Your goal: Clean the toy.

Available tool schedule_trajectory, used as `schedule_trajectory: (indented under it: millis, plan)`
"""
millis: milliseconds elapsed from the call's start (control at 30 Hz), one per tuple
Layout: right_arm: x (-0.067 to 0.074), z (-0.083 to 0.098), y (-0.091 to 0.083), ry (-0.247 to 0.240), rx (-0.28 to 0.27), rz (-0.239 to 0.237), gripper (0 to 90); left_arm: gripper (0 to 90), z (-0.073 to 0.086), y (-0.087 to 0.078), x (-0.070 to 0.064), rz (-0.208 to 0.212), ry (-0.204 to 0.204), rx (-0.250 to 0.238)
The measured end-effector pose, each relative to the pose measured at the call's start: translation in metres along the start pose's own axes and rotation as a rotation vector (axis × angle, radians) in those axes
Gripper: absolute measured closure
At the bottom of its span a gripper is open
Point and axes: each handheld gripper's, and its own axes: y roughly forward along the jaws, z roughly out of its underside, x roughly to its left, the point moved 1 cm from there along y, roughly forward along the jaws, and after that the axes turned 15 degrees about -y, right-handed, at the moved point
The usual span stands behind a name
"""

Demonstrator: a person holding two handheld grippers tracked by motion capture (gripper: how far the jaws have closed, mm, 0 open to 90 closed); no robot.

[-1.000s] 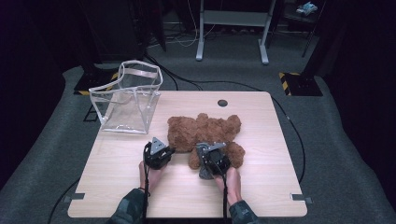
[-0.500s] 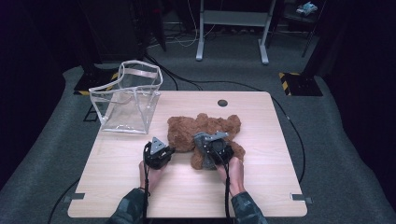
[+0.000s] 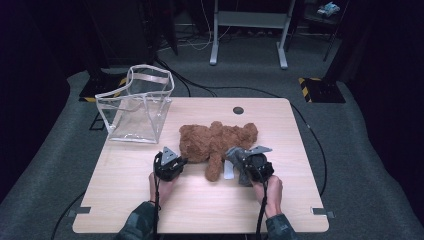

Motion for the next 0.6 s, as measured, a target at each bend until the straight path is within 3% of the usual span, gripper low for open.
schedule_trajectory:
  millis: [33, 100, 200, 367, 500, 600]
  plan:
    - [-0.004, -0.006, -0.007, -0.005, -0.034, 0.014, 79.8, 80.5, 0.000, 0.000, 0.000, 0.000, 0.000, 0.001]
    - [-0.009, -0.018, -0.013, -0.022, -0.050, 0.048, 79.8, 80.5, 0.000, 0.000, 0.000, 0.000, 0.001, 0.000]
    - [-0.022, -0.030, -0.007, -0.009, -0.041, 0.099, 79.8, 80.5, 0.000, 0.000, 0.000, 0.000, 0.001, 0.003]
    - [-0.040, -0.007, 0.023, 0.030, 0.067, 0.118, 79.9, 80.6, 0.000, 0.000, 0.000, -0.003, 0.014, 0.010]
    - [-0.049, 0.007, 0.025, 0.043, 0.098, 0.135, 80.0, 80.5, 0.000, 0.001, -0.001, -0.002, 0.018, 0.016]
    - [-0.053, 0.009, 0.025, 0.017, 0.136, 0.170, 80.0, 80.5, 0.000, 0.001, 0.000, -0.001, 0.013, 0.013]
